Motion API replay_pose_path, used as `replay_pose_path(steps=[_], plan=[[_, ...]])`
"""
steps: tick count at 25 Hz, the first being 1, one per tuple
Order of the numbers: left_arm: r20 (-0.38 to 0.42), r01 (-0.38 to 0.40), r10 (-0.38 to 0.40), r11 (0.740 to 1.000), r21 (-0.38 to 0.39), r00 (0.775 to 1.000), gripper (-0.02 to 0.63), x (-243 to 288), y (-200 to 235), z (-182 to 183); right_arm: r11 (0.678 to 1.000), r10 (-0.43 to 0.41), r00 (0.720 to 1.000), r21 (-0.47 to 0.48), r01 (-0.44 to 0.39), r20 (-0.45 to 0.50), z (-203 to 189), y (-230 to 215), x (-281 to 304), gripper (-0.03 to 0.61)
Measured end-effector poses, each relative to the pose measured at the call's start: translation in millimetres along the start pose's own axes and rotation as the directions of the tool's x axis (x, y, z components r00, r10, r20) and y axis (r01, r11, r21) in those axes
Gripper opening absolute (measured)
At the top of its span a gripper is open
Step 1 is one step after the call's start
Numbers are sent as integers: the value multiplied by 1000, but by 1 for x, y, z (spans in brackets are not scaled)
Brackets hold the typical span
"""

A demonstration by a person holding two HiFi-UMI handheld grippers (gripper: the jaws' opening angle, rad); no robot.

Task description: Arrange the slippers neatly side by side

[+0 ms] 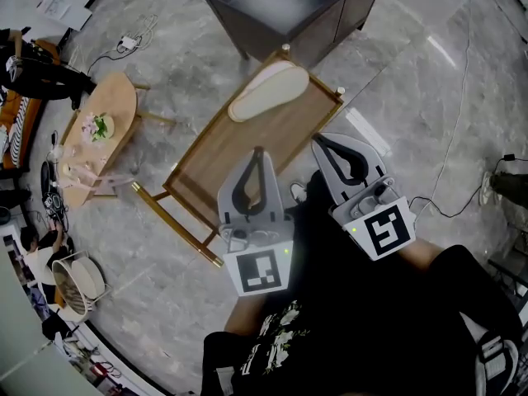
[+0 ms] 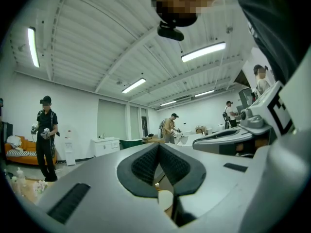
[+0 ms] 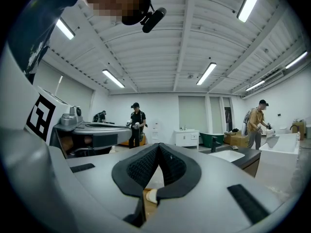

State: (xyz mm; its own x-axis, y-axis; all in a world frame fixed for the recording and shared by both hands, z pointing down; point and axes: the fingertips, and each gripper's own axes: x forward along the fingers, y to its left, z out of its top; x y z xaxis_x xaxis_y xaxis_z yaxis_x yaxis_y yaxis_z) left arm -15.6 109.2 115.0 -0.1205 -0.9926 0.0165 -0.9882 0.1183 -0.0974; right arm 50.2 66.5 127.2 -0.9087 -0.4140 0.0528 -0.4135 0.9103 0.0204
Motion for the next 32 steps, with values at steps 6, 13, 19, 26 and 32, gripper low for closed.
replay_pose_path(steps=[6, 13, 19, 26, 32], plan=[[-21, 14, -14, 999, -42, 1000, 2, 5, -5, -6, 1000, 4, 999, 13, -4, -32, -9, -2, -1, -2], [-48, -19, 18, 999, -28, 999, 2, 22, -3, -8, 999, 23, 999, 28, -22, -41, -8, -22, 14, -2], [-72, -64, 62, 997, -34, 995, 2, 36, 7, -15, 997, 74, 996, 27, -73, -39, -9, -31, 36, -2], [-99, -115, 111, 992, -42, 989, 2, 58, 18, -15, 991, 129, 990, 27, -127, -60, -7, -47, 61, -2], [-123, -185, 180, 982, -28, 976, 2, 72, 30, -11, 977, 214, 975, 34, -212, -55, -1, -53, 87, -2]])
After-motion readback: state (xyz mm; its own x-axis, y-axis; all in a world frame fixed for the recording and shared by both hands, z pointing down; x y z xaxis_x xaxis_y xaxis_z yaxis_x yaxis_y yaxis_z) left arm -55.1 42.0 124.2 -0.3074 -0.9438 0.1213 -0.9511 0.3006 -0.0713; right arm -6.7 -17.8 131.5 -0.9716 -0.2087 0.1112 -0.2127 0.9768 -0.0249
